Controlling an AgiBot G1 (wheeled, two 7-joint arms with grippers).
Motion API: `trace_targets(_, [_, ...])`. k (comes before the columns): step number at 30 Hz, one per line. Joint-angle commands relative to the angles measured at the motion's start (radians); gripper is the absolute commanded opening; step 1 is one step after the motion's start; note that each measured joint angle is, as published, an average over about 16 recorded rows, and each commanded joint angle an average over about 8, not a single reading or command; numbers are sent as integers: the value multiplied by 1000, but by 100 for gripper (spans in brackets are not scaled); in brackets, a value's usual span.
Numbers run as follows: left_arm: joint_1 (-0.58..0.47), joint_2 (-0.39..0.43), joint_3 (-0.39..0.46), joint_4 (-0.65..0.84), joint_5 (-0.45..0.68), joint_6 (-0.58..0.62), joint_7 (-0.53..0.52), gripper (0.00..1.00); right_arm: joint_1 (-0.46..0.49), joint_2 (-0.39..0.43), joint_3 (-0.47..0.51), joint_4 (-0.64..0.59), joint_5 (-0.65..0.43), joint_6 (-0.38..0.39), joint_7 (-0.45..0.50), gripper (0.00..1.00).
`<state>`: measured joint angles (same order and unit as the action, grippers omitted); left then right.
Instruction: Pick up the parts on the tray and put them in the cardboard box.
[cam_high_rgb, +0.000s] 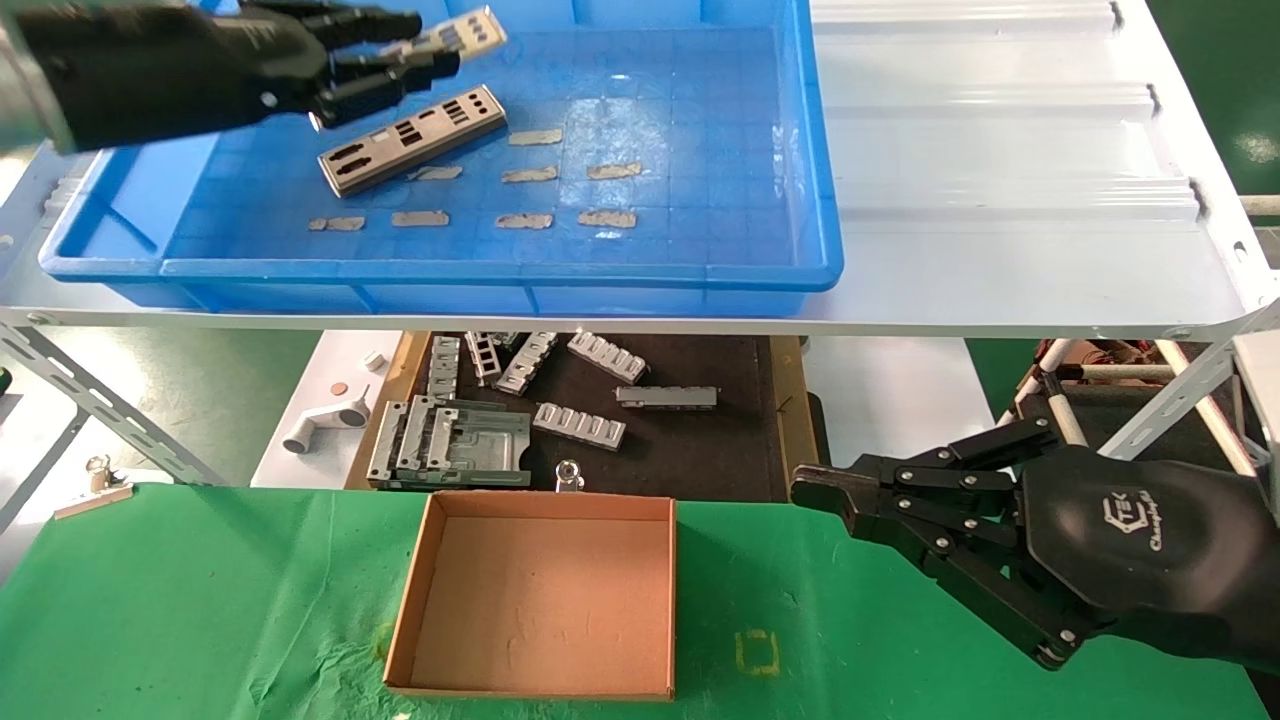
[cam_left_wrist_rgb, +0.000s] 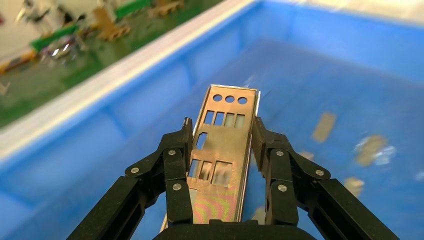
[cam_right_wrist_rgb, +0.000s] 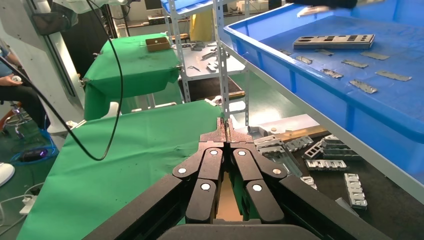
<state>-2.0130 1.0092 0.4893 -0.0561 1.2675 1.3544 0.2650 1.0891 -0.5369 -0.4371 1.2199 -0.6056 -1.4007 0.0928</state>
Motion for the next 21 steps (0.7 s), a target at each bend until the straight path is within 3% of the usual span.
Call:
trace_targets(1, [-11,-12,-2,-10,-2,47,8,0,0,0,0,0,0,0,0,0])
trace_targets(6, [-14,-51,2,-70,-19,217,29,0,0,0,0,0,0,0,0,0])
trace_targets(10, [17,-85,15,-173,-66,253,12,0,0,0,0,0,0,0,0,0])
trace_targets(21, [219,-302,194,-752,-368,247,-129,0,0,0,0,0,0,0,0,0])
